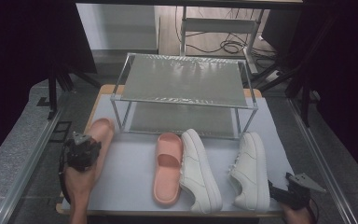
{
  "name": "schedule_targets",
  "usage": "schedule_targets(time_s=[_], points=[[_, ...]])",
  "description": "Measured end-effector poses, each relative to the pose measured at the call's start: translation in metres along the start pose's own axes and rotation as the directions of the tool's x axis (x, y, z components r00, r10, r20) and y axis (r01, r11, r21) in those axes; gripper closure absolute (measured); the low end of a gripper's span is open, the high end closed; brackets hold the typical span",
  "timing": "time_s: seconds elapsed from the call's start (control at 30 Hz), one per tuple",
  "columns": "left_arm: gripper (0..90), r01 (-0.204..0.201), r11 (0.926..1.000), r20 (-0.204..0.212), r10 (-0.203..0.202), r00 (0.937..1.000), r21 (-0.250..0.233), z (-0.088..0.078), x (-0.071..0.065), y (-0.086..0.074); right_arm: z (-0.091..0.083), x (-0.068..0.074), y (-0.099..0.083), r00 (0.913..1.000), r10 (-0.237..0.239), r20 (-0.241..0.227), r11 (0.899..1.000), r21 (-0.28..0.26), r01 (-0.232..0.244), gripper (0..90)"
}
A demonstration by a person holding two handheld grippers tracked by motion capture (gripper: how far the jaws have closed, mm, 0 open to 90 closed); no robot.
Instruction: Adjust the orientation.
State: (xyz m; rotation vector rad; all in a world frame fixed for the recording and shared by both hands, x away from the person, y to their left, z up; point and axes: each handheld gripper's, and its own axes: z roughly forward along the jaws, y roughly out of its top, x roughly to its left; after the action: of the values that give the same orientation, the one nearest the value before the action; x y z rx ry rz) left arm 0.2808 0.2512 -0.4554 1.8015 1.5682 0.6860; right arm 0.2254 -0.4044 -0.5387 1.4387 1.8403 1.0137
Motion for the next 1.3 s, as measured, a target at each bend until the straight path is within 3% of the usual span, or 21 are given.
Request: schedule_targets(time_s=[0.37,0.63,0.73,0.97,1.3], points=[[85.0,-0.032,0.9995,0.073,0.032,0.9968,-0.005,-0.029,0.0,-0.014,0.0,0.0,0.0,1.0,0.0,0.0,1.0,0.0,0.0,8.2],[85.0,-0.081,0.9967,0.133,0.081,0.9877,-0.008,-0.043,-0.014,-0.023,0.0,0.0,0.0,1.0,0.0,0.001,1.0,-0.001,0.0,8.3],[84.9,-0.109,0.9939,0.162,0.11,0.9806,-0.014,-0.047,-0.025,-0.024,0.0,0.0,0.0,1.0,0.001,0.0,1.0,-0.001,-0.001,8.3],[84.9,-0.143,0.9893,0.194,0.146,0.9701,-0.028,-0.045,-0.04,-0.018,0.0,0.0,0.0,1.0,0.001,0.0,1.0,-0.001,-0.001,8.3],[84.8,-0.156,0.9872,0.212,0.16,0.9641,-0.036,-0.029,-0.053,-0.009,0.0,0.0,0.0,1.0,0.001,0.0,1.0,0.0,-0.001,8.2]])
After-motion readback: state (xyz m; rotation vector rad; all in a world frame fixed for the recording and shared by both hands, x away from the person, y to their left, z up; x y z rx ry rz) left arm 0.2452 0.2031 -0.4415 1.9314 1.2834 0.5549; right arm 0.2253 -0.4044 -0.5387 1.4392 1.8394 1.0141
